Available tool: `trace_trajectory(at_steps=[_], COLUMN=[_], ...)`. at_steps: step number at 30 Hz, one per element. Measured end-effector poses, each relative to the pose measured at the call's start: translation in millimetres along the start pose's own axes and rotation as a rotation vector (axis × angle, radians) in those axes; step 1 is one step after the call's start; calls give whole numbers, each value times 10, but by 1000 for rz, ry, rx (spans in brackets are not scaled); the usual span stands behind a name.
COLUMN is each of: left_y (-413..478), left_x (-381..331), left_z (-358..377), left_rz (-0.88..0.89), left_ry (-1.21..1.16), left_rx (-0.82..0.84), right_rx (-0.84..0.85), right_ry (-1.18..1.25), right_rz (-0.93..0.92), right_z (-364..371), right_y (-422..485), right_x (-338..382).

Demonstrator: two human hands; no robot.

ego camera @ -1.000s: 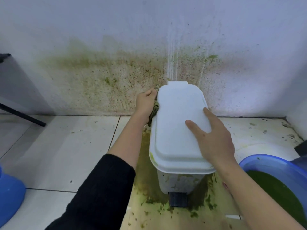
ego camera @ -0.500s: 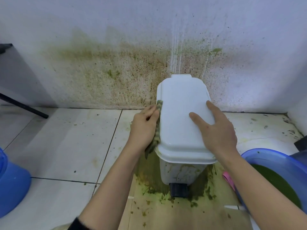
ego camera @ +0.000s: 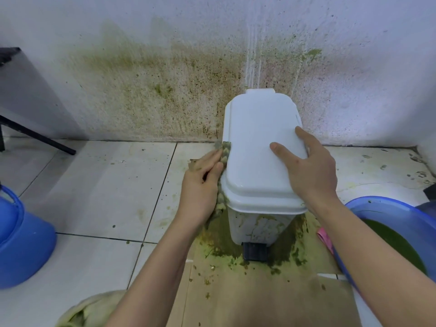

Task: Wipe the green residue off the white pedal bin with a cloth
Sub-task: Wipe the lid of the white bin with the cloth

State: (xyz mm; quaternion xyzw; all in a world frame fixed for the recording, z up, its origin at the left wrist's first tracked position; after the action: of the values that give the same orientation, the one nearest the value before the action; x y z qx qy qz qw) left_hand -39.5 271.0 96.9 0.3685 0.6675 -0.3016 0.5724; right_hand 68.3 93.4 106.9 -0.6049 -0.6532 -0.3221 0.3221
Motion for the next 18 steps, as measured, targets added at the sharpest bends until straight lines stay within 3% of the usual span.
trace_trajectory(at_steps=[5, 8, 10, 15, 18], left_y=[-645, -932, -1002, -938, -961], left_x=[176, 335, 453, 529, 435], left_z=[33, 83, 59, 25, 232], left_rz=[225, 490, 559, 687, 803], left_ry=[39, 189, 303, 404, 519], left_rx=[-174, -166, -167, -216, -165], right_rx=[8, 19, 34, 178, 224], right_ry=[18, 41, 72, 449, 529], right_rz=[-1, -10, -20, 2, 9], right_z=[-6, 3, 5, -43, -29], right_y=[-5, 1, 16, -36, -95], right_x=[-6, -19, -33, -148, -267])
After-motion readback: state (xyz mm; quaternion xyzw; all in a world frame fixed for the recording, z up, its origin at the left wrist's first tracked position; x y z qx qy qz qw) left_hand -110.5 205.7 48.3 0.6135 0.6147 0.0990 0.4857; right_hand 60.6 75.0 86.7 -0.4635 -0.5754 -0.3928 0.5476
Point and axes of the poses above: each hand's wrist, its own y-axis towards the middle knuckle, its own z-axis out of the palm, x = y × z, the point moved 3 cm from there along y, towards the middle knuckle, and after that the axes turned 6 degrees about -y, right-handed, at the moved point
